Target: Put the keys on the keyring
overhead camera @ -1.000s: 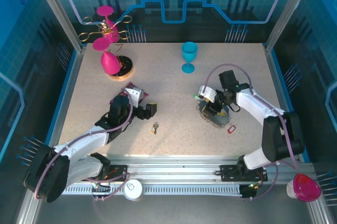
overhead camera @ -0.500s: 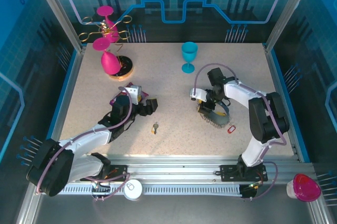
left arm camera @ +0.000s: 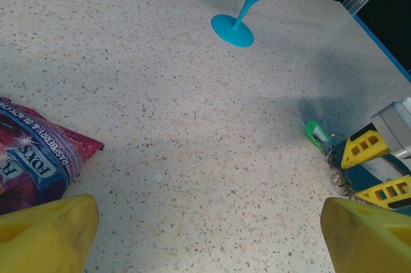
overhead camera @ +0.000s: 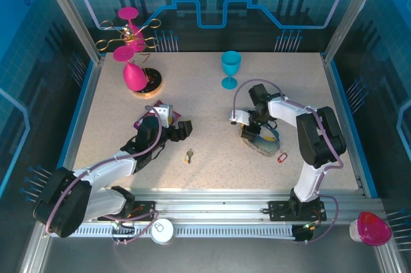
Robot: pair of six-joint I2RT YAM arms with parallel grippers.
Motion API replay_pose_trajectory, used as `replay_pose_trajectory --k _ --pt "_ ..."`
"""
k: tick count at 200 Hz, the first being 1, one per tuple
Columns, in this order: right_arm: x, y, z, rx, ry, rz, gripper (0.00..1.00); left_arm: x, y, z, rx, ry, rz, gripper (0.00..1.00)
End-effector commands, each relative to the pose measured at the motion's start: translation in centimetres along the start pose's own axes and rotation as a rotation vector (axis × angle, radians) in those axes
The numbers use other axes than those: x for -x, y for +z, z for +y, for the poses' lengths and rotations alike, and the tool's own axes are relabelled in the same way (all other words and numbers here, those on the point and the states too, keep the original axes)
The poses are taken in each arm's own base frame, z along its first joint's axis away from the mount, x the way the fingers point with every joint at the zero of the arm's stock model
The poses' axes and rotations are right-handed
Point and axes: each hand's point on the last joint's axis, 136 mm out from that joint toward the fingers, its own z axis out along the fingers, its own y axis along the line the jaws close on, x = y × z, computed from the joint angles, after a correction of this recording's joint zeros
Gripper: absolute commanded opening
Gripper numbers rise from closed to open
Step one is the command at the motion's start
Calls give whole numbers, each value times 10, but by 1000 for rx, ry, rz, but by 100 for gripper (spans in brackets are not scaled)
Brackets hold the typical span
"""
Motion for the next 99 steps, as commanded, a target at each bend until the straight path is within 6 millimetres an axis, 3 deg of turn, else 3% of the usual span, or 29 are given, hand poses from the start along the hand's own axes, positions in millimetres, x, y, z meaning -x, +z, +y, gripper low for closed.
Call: replay_pose_trajectory --k 1,50,99 --pt "-4 8 11 40 -22 36 34 6 -1 -2 7 -16 -19 90" --pt "-2 5 20 61 -33 27 27 4 -7 4 31 -19 -32 89" --pt "-2 -8 39 65 -58 17 28 5 -13 6 42 -21 -52 89"
